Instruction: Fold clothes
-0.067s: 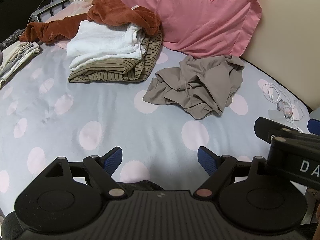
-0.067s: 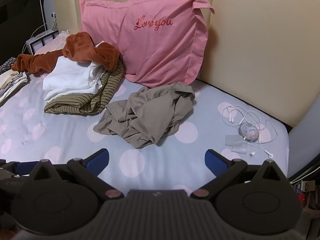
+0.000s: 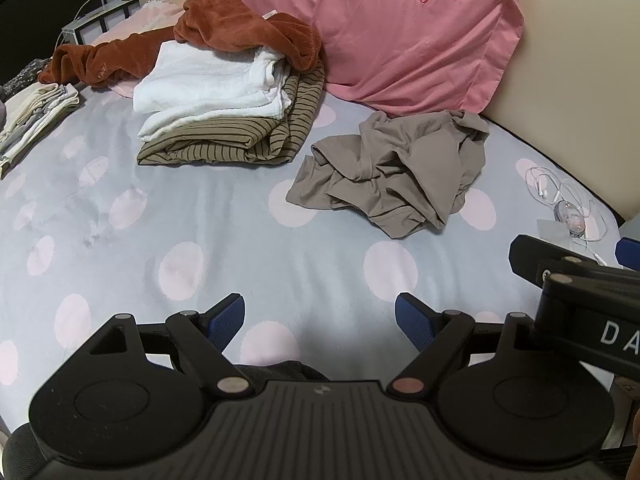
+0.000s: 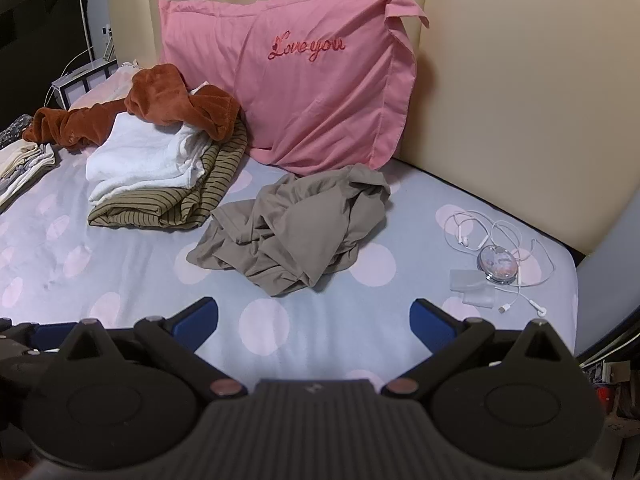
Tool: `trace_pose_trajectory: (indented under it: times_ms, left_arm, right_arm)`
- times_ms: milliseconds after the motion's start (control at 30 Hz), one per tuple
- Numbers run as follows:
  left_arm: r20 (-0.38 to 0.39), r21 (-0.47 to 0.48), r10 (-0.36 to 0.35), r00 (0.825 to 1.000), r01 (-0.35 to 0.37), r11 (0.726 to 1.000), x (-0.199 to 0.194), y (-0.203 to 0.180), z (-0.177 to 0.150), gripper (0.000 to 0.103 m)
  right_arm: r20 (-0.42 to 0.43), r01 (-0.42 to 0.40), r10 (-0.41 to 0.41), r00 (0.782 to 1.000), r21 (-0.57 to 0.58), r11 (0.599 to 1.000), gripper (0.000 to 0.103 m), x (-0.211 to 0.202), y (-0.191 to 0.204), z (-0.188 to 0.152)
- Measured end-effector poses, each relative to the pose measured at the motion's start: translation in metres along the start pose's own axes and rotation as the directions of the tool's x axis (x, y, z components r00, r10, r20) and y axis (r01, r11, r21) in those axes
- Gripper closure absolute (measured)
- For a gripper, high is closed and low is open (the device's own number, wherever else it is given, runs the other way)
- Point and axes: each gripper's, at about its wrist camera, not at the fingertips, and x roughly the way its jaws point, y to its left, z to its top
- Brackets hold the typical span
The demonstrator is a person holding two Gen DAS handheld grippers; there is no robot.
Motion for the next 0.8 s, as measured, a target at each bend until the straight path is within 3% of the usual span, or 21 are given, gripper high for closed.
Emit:
trace_pose_trajectory:
  times_ms: [800]
  left_arm:
    - [-0.006,-0.005,-0.003,1.000,0.003,1.000,0.0036,-0.0014,-0.0010,0.020]
  right_arm:
    - [0.002,0.004,-0.004,1.000,0.002,1.000,0.001,0.0012,-0.0012,-0.0009]
